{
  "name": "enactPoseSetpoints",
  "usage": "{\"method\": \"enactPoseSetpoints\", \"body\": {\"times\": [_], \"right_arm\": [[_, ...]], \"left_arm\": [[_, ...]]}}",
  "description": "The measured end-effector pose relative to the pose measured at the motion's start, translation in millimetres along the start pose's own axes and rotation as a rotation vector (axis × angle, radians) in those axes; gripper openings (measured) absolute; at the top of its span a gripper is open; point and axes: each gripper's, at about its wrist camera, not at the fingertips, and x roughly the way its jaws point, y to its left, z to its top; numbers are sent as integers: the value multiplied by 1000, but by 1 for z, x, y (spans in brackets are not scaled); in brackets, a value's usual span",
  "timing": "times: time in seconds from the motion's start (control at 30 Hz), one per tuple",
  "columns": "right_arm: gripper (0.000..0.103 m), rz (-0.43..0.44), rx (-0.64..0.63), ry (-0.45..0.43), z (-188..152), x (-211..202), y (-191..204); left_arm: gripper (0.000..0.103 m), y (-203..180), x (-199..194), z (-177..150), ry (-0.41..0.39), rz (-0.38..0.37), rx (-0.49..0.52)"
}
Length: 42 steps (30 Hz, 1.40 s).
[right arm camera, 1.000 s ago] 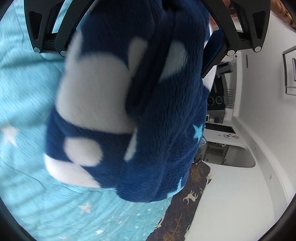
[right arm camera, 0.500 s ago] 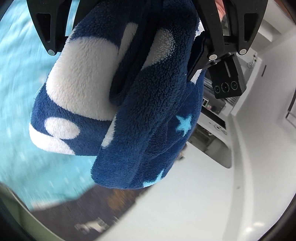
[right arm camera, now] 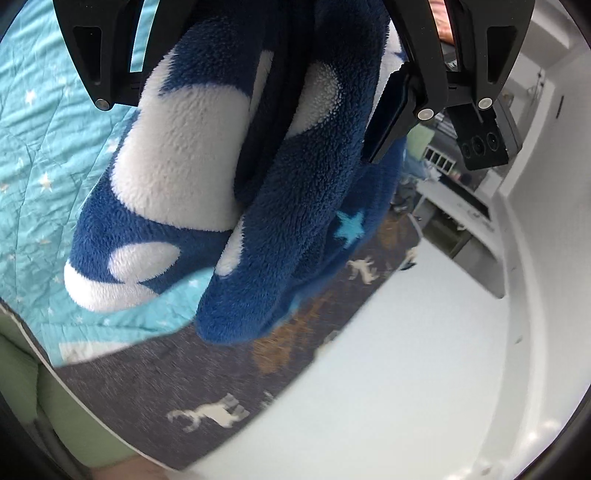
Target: Fold small clothes
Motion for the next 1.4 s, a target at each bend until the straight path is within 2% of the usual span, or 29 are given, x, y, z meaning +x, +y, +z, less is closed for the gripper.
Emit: {"method": "enactPoseSetpoints", "body": {"times": [0.07, 0.13, 0.2, 0.27, 0.4, 0.47, 0.53, 0.6, 0.67, 0.77, 0.87, 0.93, 1.1, 1.2, 1.3, 1.4], "right_arm": [[78, -44, 23, 24, 1, 28, -25], [78, -94, 65, 55, -8, 58, -57], [78, -141, 106, 94, -20, 87, -83], [78, -188, 120, 137, -33, 119, -109], [85, -109, 170, 114, -44, 125, -131], [90, -123, 166, 126, -47, 126, -135], [95, -179, 165, 139, -44, 126, -131], [95, -204, 182, 149, -43, 113, -122], [95, -238, 194, 137, -45, 91, -112], [95, -290, 183, 62, -46, 46, -96], [95, -245, 181, 3, -53, -10, -74], [95, -235, 140, -6, -60, -34, -55], [95, -306, -89, -37, -119, -83, 24], [95, -365, -184, -85, -177, -108, 68], [95, -415, -229, -110, -225, -121, 88], [95, -440, -245, -141, -268, -131, 102]], "left_arm": [[78, 22, 36, -11, 40, 34, -37], [78, 41, 71, -24, 66, 108, -49], [78, 56, 87, -38, 78, 141, -60], [82, 65, 90, -47, 42, 136, -60], [92, 64, 92, -58, 24, 166, 4], [94, 72, 100, -63, 40, 150, -40], [95, 78, 100, -64, 56, 120, -98], [95, 77, 90, -66, 70, 108, -141], [94, 73, 76, -66, 71, 114, -139], [93, 67, 44, -65, 52, 131, -113], [93, 55, -3, -66, -10, 129, -73], [93, 38, -39, -74, -48, 120, -28], [93, -19, -109, -115, -109, 91, 81], [98, -49, -145, -151, -162, 92, 94], [100, -71, -171, -184, -179, 111, 90], [100, -89, -187, -210, -170, 164, 104]]}}
